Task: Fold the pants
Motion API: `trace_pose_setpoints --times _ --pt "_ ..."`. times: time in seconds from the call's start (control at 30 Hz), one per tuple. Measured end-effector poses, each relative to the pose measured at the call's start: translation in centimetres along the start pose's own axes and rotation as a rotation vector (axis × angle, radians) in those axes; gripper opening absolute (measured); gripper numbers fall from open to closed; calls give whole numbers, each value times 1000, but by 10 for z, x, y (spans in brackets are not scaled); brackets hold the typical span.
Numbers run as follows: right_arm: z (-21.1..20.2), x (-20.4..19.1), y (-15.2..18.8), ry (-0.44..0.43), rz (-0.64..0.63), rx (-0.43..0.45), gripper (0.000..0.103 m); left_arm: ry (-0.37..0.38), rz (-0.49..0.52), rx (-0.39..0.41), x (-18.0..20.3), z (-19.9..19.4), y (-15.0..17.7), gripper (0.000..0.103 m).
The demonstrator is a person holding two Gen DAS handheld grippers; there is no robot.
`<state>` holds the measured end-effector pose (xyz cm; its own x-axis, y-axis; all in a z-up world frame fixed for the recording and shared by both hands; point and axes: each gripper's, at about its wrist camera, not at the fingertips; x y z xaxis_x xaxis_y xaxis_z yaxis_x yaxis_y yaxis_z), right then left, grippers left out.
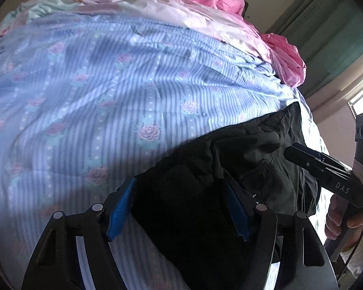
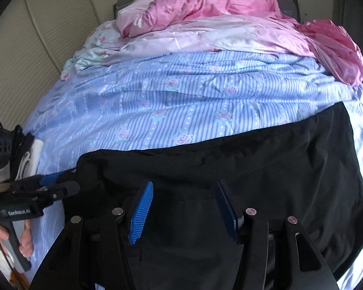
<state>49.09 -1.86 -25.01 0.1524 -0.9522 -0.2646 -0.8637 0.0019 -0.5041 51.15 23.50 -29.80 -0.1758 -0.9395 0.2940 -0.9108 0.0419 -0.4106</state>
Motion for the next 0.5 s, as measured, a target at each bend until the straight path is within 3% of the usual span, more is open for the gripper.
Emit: trace_pose_setpoints --times 0.1,0.23,0.33,0.4,0.47,0.5 --pt "5 3 1 7 23 -1 54 61 -30 4 -1 4 -3 55" --pt "11 11 1 29 57 -9 54 70 -51 -7 1 6 -1 54" --pt "12 17 0 47 76 -7 54 122 -77 -25 -1 1 3 49" --pt "15 19 -3 57 77 -3 54 114 -91 -49 -3 3 8 41" --pt "21 22 -6 64 78 -14 54 89 -95 -64 -5 5 11 18" --pt "24 23 -7 64 80 -21 54 96 -117 -70 -9 5 12 17"
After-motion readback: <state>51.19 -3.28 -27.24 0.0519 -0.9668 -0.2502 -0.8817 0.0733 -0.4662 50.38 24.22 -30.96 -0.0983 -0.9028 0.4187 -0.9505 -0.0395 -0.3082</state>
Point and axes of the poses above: each gripper's, at about its wrist camera, not at the fingertips, and z roughly the way its jaws point, x to its right, y to its underside, and after that the axes turned 7 degrees about -y, right-handed
